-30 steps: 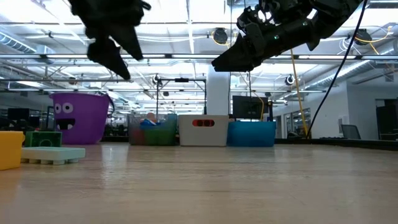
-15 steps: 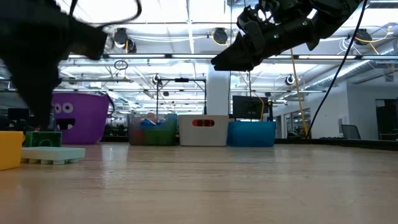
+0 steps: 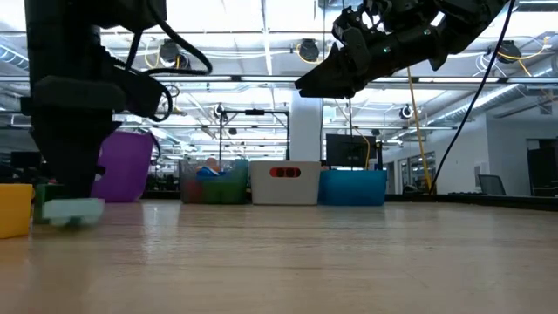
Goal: Pick & Place Toys
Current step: Put the green game piece into the black bin
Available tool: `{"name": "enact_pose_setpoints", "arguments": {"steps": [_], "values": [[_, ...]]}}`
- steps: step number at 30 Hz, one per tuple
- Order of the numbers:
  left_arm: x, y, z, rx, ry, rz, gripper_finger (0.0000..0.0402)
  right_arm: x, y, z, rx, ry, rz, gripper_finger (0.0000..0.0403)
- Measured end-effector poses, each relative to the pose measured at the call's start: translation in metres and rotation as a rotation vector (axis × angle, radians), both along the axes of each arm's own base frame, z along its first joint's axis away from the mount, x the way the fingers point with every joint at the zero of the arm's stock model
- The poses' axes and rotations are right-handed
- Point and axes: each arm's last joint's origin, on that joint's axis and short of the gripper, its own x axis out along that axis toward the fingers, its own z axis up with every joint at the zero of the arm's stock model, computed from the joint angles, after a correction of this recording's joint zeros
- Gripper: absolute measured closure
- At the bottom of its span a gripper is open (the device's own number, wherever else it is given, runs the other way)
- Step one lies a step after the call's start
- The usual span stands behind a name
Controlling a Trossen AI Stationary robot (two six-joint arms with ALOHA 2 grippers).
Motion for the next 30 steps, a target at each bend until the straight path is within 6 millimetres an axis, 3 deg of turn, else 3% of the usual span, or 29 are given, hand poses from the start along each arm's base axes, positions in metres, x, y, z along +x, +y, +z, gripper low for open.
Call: {"name": "enact_pose_setpoints", "arguments": {"steps": [7,18,27,30], "values": [[0.002,0.003,0.000,-0.043,0.013,0.035,0.0091,0.000,0.000,0.000,0.001,0.003,0.000,0.0147],[0.002,-0.011,0.000,-0.081,-0.040,0.003,0.0198,0.000,0.000,0.000,0.001,0.003,0.000,0.0147],[0.004,-0.007,0.000,-0.054,-0.052,0.000,0.0299,0.000,0.000,0.000,0.001,0.003,0.000,0.0147],[0.007,-0.001,0.001,-0.016,-0.064,-0.025,0.0308,0.000,0.000,0.000,0.001,0.003,0.000,0.0147]]}}
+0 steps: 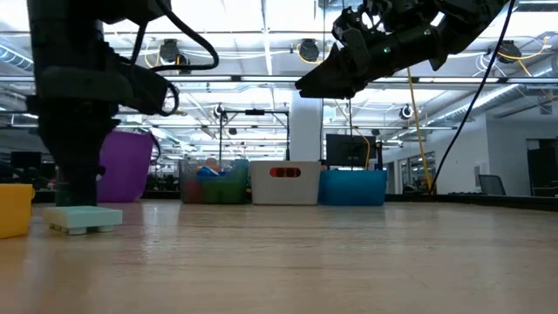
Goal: Pick & Place Toys
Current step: Put the green game piece into the black bin
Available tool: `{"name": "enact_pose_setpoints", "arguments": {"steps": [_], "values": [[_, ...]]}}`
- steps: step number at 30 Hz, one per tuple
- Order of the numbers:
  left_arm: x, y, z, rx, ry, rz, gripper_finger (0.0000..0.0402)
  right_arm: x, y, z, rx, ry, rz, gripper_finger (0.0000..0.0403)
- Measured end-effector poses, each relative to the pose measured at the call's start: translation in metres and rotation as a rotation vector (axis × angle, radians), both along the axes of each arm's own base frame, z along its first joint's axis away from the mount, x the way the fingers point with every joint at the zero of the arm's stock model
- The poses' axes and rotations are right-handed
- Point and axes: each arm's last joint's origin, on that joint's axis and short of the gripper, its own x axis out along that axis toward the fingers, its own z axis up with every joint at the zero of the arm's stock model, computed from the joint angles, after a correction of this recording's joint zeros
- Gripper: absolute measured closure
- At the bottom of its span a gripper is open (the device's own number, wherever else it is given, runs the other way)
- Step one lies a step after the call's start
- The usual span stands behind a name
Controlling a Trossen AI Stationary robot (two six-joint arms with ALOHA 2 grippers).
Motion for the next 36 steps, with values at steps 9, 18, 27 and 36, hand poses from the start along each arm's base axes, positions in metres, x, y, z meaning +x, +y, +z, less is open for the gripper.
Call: {"name": "enact_pose_setpoints", "arguments": {"steps": [9,18,27,36], "values": [[0.015,0.039,0.021,0.134,-0.069,-0.069,0.0300,0.000,0.000,0.000,-0.001,-0.003,0.000,0.0147],[0.035,0.098,0.102,0.521,-0.306,-0.081,0.0297,0.000,0.000,0.000,-0.001,-0.004,0.000,0.0147],[0.045,0.189,0.118,0.704,-0.401,0.135,0.0307,0.000,0.000,0.000,0.000,-0.002,0.001,0.0147],[0.043,0.275,0.084,0.653,-0.366,0.316,0.0294,0.000,0.000,0.000,-0.016,0.000,0.006,0.0147]]}}
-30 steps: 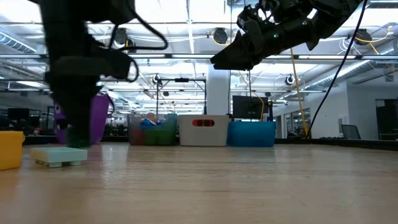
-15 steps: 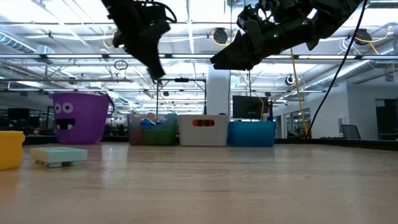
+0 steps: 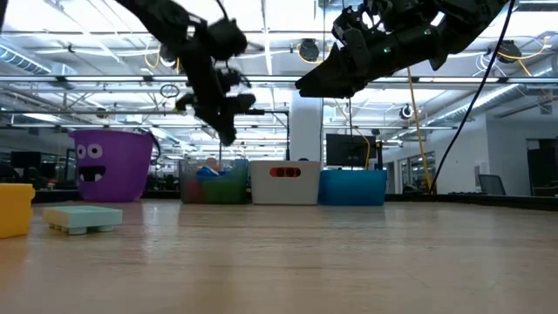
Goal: Pick & Place Toys
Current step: Put the green game piece into the black bin, then put the light blue game piece into the black bin
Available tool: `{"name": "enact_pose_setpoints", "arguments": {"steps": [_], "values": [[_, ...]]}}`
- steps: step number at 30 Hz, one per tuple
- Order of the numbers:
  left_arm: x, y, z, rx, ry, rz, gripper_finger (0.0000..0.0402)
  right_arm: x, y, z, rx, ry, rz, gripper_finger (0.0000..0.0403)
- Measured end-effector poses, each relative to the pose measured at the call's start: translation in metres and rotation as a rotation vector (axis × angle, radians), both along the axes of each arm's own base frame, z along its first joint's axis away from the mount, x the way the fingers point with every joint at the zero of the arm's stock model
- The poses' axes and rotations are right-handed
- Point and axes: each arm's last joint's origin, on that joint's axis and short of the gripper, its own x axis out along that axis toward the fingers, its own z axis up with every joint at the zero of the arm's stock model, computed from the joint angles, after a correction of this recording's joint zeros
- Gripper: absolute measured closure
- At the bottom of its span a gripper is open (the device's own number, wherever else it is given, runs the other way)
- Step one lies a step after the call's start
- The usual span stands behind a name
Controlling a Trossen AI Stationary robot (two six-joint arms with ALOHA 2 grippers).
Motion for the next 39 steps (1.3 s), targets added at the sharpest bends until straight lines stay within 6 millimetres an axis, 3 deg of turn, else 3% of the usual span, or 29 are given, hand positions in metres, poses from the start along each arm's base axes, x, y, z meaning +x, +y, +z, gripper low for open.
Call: {"name": "enact_pose_setpoints", "arguments": {"steps": [5,11,24,30,39], "values": [[0.000,0.031,-0.025,-0.054,-0.012,0.022,0.0304,0.000,0.000,0.000,-0.002,0.002,0.001,0.0147],[-0.003,0.052,-0.040,-0.055,-0.010,0.072,0.0269,0.000,0.000,-0.001,-0.002,0.006,0.001,0.0147],[-0.005,0.042,-0.029,-0.089,-0.020,0.012,0.0175,0.000,0.000,-0.001,-0.004,0.008,0.002,0.0147],[-0.009,0.003,0.003,-0.226,-0.087,-0.172,0.0161,0.000,0.000,-0.001,-0.003,0.015,0.002,0.0147],[0.004,-0.129,0.048,-0.209,-0.114,-0.636,0.0170,-0.001,0.000,-0.003,0.004,0.030,0.001,0.0147]]}}
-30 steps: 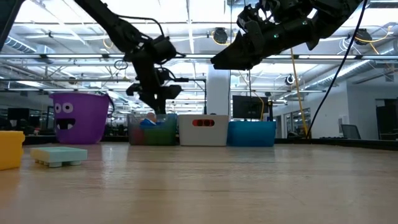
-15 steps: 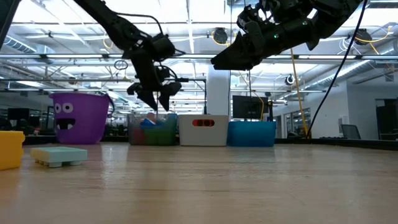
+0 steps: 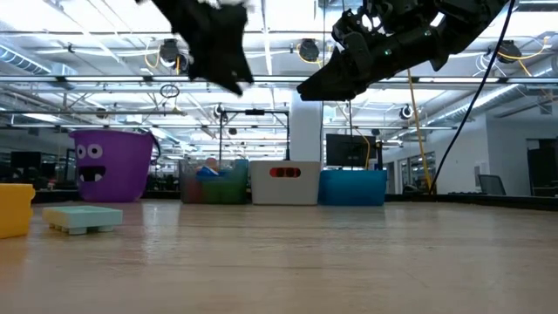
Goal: Pick & Place Toys
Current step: Put the light blue game piece into the black bin
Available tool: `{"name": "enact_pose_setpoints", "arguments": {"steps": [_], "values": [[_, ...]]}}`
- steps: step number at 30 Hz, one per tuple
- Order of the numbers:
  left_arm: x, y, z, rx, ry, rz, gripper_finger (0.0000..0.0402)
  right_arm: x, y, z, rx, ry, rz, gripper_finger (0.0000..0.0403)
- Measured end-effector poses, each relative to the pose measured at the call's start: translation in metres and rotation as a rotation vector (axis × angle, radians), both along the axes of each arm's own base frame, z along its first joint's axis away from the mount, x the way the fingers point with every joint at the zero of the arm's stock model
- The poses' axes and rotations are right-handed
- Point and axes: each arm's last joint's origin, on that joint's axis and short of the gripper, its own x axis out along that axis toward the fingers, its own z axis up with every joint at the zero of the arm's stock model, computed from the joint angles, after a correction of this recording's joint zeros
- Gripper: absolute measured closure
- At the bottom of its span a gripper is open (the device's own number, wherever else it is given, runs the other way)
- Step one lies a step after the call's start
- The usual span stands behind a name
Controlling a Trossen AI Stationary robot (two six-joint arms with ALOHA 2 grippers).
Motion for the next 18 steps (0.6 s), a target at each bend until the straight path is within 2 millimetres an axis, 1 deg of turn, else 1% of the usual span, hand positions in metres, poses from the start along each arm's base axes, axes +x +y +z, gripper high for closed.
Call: {"name": "enact_pose_setpoints", "arguments": {"steps": [4,8,12,14,16,18], "values": [[-0.001,-0.059,0.005,0.003,-0.017,-0.198,0.0177,0.000,0.000,0.000,0.001,-0.001,-0.001,0.0147],[-0.008,-0.107,0.005,0.000,-0.017,-0.359,0.0176,0.000,0.000,0.000,0.001,-0.004,-0.002,0.0147],[-0.016,-0.145,0.000,-0.022,0.005,-0.467,0.0168,0.000,0.000,0.002,-0.002,-0.018,-0.002,0.0147],[-0.020,-0.160,-0.004,-0.021,0.027,-0.518,0.0164,0.001,0.000,0.002,-0.003,-0.024,-0.002,0.0147],[-0.025,-0.174,-0.011,0.010,0.070,-0.582,0.0163,0.001,0.000,0.002,-0.003,-0.024,-0.003,0.0147],[-0.028,-0.186,-0.022,0.069,0.135,-0.655,0.0165,0.000,0.000,0.002,-0.003,-0.023,-0.003,0.0147]]}}
